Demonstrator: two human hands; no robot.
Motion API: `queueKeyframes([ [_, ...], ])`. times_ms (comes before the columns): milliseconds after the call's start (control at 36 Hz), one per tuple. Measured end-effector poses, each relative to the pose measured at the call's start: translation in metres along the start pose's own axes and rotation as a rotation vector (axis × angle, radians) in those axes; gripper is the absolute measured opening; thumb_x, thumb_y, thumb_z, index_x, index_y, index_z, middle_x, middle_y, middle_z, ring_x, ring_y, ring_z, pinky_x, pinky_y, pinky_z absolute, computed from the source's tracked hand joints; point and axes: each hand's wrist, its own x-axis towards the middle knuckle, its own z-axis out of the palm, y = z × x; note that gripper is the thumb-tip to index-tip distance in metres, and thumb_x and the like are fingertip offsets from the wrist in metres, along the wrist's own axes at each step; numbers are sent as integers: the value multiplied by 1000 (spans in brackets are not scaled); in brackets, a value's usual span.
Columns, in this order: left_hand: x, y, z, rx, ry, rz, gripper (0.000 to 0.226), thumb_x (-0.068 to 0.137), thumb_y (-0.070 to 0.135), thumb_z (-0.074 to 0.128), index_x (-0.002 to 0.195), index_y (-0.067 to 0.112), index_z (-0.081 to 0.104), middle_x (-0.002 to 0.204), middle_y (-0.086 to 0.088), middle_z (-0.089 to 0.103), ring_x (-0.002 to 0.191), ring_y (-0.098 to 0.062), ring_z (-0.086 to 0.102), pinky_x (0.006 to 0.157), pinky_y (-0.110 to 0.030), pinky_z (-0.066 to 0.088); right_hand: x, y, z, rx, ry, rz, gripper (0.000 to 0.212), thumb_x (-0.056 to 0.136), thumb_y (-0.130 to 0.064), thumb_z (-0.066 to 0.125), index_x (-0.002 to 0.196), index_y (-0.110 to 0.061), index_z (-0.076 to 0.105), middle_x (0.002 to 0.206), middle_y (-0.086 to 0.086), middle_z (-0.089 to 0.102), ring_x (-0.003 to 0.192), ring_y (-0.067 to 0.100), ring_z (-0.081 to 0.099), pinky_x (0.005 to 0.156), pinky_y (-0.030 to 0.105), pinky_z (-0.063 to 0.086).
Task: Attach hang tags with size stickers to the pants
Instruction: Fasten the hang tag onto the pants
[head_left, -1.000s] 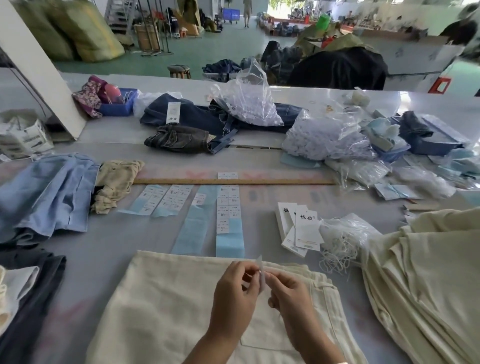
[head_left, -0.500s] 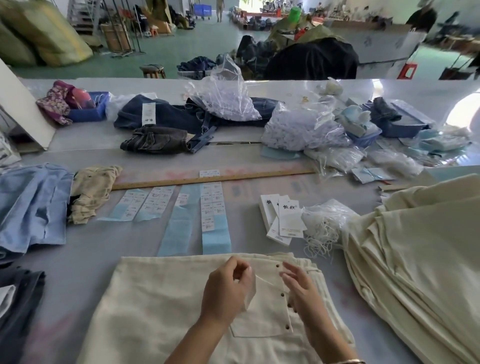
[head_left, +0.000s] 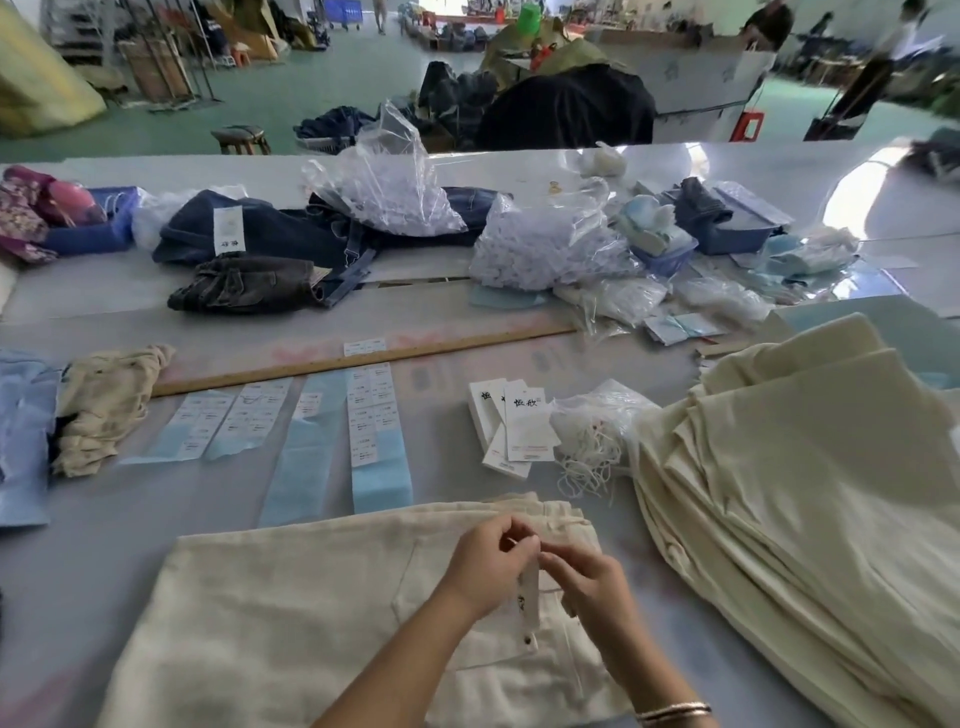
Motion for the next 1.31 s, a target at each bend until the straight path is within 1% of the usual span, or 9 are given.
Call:
queueKeyframes([
  [56, 6, -8, 6, 46, -5, -32, 9, 89, 19, 63, 81, 22, 62, 79, 8, 63, 73, -3, 56, 65, -8, 42, 2, 8, -3, 51, 18, 93, 21, 84, -13, 68, 88, -32, 77, 60, -7, 68, 41, 0, 41, 40, 16, 32],
  [222, 21, -22, 22, -13, -13, -114, 9, 89, 24, 63, 80, 26, 63, 83, 4, 62, 71, -5, 56, 56, -10, 45, 7, 17, -11, -52, 67, 74, 16, 79, -16, 75, 82, -32, 76, 81, -10, 74, 60, -6, 60, 51, 7, 40],
  [444, 46, -23, 42, -128, -73, -206, 4, 90, 25, 63, 87, 25, 66, 76, 8, 56, 72, -9, 54, 72, -24, 49, 31, 28, -22, 46, 122, 230, 13, 85, -9, 67, 72, -9, 69, 54, -4, 64, 42, -1, 46, 40, 14, 34],
  [528, 59, -22, 45, 74, -28, -131, 11, 92, 30, 58, 99, 27, 66, 90, 11, 62, 82, -4, 56, 72, -15, 45, 40, 31, -31, 6, 154, 284, 16, 86, -8, 64, 71, -7, 67, 49, -5, 57, 39, 4, 42, 38, 18, 32],
  [750, 89, -23, 54, 720, 11, 97, 24, 92, 37, 56, 111, 23, 64, 110, 2, 59, 100, -16, 56, 86, -30, 47, 62, 37, -43, -290, 173, 389, 19, 81, -15, 65, 65, -7, 69, 53, -2, 62, 49, 11, 50, 50, 26, 37],
  [889, 95, -24, 57, 858, -19, 118, 28, 94, 35, 50, 104, 16, 68, 105, -4, 64, 98, -22, 59, 81, -33, 46, 71, 32, -43, -608, 80, 350, 17, 81, -23, 62, 67, -15, 69, 66, -2, 68, 66, 10, 61, 56, 21, 41],
  [1028, 93, -21, 52, 702, 24, 94, 23, 90, 35, 52, 95, 20, 69, 98, 0, 69, 90, -20, 62, 75, -29, 46, 75, 26, -38, -814, 87, 247, 23, 83, -32, 59, 73, -12, 67, 70, -2, 66, 70, 14, 59, 59, 28, 42],
  [1194, 80, -22, 45, 691, 76, 266, 23, 90, 34, 51, 90, 17, 66, 95, 0, 66, 89, -18, 60, 74, -30, 47, 81, 23, -32, -712, 150, 278, 34, 81, -34, 61, 54, -14, 55, 54, -3, 55, 54, 8, 48, 45, 17, 32],
  [1306, 66, -23, 45, 788, 115, 470, 13, 77, 23, 71, 71, 16, 62, 75, 2, 61, 72, -16, 62, 55, -24, 49, 77, 23, -24, -302, 212, 344, 23, 79, -15, 63, 57, -8, 63, 55, 3, 56, 57, 15, 46, 55, 29, 37],
])
